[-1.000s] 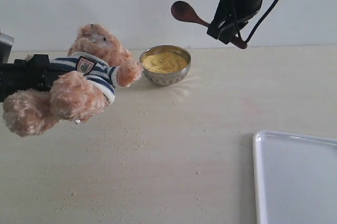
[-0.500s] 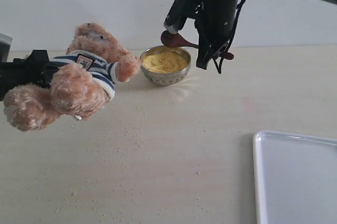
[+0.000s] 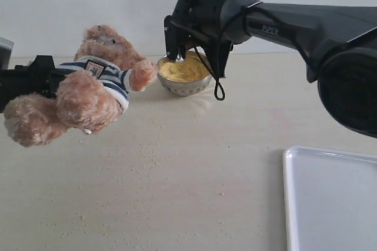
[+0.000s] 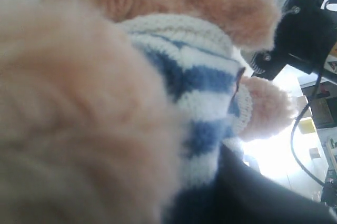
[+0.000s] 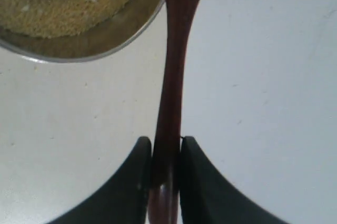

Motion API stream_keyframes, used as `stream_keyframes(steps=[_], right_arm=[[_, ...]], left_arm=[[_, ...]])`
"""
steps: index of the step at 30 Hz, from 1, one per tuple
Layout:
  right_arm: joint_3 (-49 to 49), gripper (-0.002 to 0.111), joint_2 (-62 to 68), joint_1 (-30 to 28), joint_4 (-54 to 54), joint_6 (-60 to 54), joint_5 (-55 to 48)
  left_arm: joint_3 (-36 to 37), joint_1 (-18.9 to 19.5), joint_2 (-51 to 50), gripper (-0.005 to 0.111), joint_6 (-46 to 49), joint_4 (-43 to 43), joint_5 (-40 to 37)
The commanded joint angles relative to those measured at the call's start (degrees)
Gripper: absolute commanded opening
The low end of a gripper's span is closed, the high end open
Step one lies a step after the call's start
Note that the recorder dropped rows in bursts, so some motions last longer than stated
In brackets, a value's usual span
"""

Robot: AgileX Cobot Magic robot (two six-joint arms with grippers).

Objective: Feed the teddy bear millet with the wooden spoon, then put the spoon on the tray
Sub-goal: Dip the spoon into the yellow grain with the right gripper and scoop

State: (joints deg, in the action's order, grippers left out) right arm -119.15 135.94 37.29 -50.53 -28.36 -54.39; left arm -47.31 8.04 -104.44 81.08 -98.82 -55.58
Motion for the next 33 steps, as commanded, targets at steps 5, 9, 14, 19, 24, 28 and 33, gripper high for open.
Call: stream_keyframes(steps=[5,9,14,19,24,28,33], right_arm=[[-0.26,0.000,2.07,-0.32,-1.09,-4.05,-0.60],[-0.26,0.000,2.07,-0.75,0.00,-7.48,-0.70],[-0.26,0.000,2.07,-0.76,2.06,-10.19,-1.18],[-0.26,0.000,2.07,-0.76,4.22,-11.15,-1.99],[-0.26,0.000,2.07,-0.76,4.98,-12.65,-3.87],[-0.26,0.000,2.07,-0.76,5.13,-12.65,-3.87],[-0.26,0.000,1.83,-0.76,5.69,-10.23,-3.89]], left_arm=[[-0.02,0.80,0.05,0.005,-0.50,-1.13,-1.90],[-0.02,0.80,0.05,0.005,-0.50,-1.13,-1.90],[-0.02,0.80,0.05,0.005,-0.50,-1.13,-1.80],[-0.02,0.80,0.05,0.005,-0.50,-1.13,-1.80],[-0.02,0.80,0.05,0.005,-0.50,-1.13,-1.80],[-0.02,0.80,0.05,0.005,-0.50,-1.13,-1.80],[-0.02,0.80,0.05,0.005,-0.50,-1.13,-1.80]])
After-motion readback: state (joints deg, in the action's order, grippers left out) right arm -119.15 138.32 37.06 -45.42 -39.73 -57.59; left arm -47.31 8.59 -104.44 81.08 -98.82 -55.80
